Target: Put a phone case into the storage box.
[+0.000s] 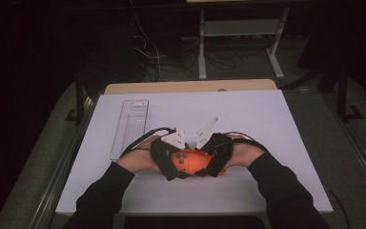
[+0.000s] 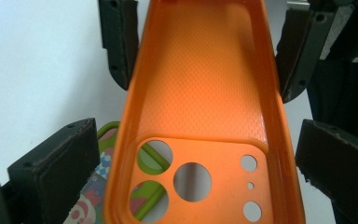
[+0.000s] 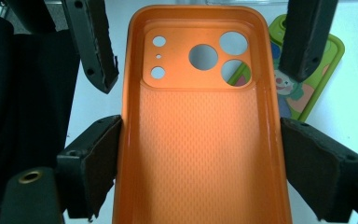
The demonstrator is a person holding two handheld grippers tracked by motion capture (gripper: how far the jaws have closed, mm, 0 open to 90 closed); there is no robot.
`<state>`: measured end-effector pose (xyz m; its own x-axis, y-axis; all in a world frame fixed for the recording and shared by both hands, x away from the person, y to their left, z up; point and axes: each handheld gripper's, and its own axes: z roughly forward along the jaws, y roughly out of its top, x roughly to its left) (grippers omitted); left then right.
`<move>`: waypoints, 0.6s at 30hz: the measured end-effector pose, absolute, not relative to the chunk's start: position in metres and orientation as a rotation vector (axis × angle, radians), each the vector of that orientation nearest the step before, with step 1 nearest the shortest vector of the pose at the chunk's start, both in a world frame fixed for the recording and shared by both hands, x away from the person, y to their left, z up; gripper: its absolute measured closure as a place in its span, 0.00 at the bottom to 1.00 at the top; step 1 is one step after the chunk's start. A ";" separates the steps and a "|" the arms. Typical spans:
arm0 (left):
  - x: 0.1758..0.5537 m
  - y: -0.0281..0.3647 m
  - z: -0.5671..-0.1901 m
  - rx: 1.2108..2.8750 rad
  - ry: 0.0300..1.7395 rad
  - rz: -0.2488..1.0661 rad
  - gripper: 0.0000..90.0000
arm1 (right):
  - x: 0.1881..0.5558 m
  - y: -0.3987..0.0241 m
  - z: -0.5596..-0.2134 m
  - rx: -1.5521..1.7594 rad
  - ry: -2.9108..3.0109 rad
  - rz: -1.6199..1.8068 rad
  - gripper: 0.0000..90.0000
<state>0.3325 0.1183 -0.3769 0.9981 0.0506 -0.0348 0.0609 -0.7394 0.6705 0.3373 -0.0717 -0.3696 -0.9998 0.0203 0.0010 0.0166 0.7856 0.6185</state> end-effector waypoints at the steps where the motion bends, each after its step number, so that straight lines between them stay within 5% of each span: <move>1: 0.332 0.118 -0.377 2.405 0.078 -0.019 0.02 | 0.337 -0.072 -0.369 0.030 2.962 1.027 0.17; 18: 0.332 0.117 -0.381 2.436 0.063 -0.020 0.15 | 0.337 -0.073 -0.369 0.029 2.963 1.027 0.17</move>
